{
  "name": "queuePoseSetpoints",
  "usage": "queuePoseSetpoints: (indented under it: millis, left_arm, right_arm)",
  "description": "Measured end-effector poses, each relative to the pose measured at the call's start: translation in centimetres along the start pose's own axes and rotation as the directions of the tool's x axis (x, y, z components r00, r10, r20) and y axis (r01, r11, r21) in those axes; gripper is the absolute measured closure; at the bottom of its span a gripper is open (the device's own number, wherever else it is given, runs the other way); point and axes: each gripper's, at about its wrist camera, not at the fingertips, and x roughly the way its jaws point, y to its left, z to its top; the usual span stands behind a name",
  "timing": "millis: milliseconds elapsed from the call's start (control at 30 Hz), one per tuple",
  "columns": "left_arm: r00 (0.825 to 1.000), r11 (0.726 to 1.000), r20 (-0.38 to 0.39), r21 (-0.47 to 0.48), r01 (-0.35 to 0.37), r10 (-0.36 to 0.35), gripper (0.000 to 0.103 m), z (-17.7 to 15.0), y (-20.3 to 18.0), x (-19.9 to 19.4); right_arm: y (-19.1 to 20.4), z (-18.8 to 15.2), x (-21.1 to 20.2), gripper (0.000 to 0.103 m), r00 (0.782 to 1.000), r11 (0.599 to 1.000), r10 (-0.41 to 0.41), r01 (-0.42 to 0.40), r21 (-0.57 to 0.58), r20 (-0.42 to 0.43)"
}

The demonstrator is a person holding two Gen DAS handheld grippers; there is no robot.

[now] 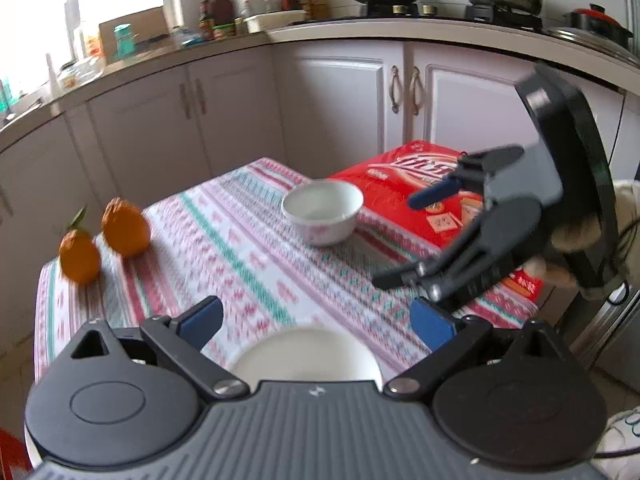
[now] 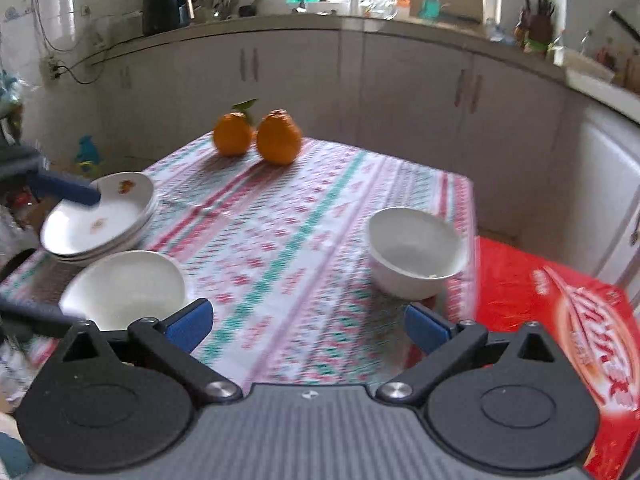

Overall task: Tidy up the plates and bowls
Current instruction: 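Open both grippers and pull them away from the nested bowls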

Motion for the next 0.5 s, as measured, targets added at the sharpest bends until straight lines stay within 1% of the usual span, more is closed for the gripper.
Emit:
queuePoseSetpoints:
  millis: [200, 267, 367, 500]
  left_arm:
    - [1.000, 1.000, -0.023, 0.016, 0.001, -0.001, 0.004, 4.7, 2.3, 4.8]
    - [0.999, 1.000, -0.049, 0.031, 0.004, -0.003, 0.004, 6.0, 2.8, 6.9]
    - [0.995, 0.999, -0.094, 0.025, 0.026, -0.023, 0.004, 7.4, 3.6, 10.5]
    - [0.985, 0.997, -0.161, 0.016, 0.073, -0.070, 0.004, 8.7, 4.3, 15.1]
  right_arm:
    - [-2.5, -0.4, 2.6, 0.000, 0.998, 0.998, -0.051, 0.050, 0.033, 0.021]
    - [-3.4, -0.5, 3.8, 0.000, 0.997, 0.996, -0.070, 0.069, 0.059, 0.019]
    - [-4.9, -0.5, 5.3, 0.000, 0.997, 0.993, -0.078, 0.077, 0.089, 0.012]
    - [-6.3, -0.3, 6.9, 0.000, 0.997, 0.992, -0.080, 0.079, 0.101, 0.011]
